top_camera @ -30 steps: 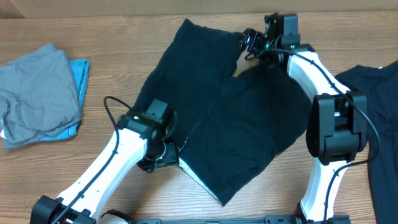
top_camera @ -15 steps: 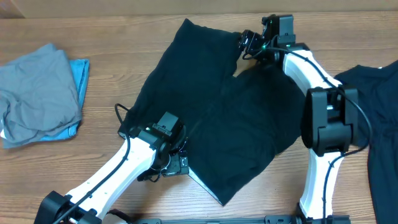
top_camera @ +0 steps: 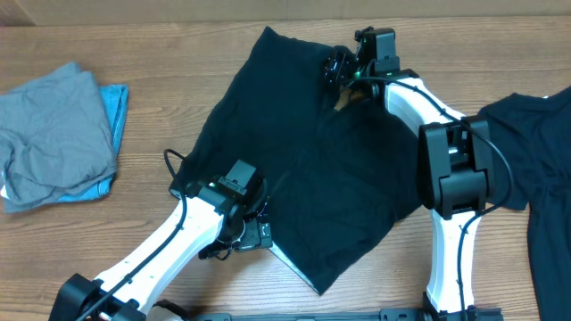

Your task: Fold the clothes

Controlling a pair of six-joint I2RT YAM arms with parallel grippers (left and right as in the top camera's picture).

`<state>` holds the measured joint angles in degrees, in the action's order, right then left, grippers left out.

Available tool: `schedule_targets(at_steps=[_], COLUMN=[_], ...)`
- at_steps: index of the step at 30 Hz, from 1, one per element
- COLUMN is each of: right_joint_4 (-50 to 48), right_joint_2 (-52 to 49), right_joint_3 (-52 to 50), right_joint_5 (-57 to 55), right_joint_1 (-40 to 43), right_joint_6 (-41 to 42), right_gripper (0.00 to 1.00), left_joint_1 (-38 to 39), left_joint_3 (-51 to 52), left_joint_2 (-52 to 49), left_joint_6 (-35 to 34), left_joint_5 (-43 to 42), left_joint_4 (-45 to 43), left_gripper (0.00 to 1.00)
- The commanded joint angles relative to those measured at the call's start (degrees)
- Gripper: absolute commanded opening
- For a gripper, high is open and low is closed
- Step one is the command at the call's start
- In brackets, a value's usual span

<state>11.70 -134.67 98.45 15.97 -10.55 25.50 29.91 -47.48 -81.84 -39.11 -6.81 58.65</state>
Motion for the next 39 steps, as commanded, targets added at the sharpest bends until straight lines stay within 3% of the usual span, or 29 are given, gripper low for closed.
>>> schedule_targets(at_steps=[1, 12, 17, 20, 39], right_joint_4=[-0.1, 1.1, 1.2, 1.2, 3.5], right_joint_2=[-1.7, -1.7, -1.7, -1.7, -1.7], right_joint_3=[1.4, 1.3, 1.3, 1.3, 1.3], right_joint_5=[-5.0, -9.2, -9.1, -9.1, -9.1], right_joint_1=[-0.4, -0.4, -0.4, -0.3, 5.1], right_joint_6=[-0.2, -0.2, -0.2, -0.2, -0.1], right_gripper=[0.77, 0.62, 0.31, 0.04, 0.04], left_joint_1=[0.2, 0.2, 0.2, 0.2, 0.2], left_joint_3=[0.4, 0.4, 0.4, 0.4, 0.4], left_joint_2=[0.5, 0.5, 0.5, 0.5, 0.5], left_joint_6=[-1.4, -1.4, -1.4, -1.4, -1.4], left_joint_5=[-0.3, -0.3, -0.3, -0.3, -0.3], left_joint_4=[-0.3, -0.5, -0.7, -0.6, -0.6], left_gripper=[1.0, 1.0, 1.0, 1.0, 1.0])
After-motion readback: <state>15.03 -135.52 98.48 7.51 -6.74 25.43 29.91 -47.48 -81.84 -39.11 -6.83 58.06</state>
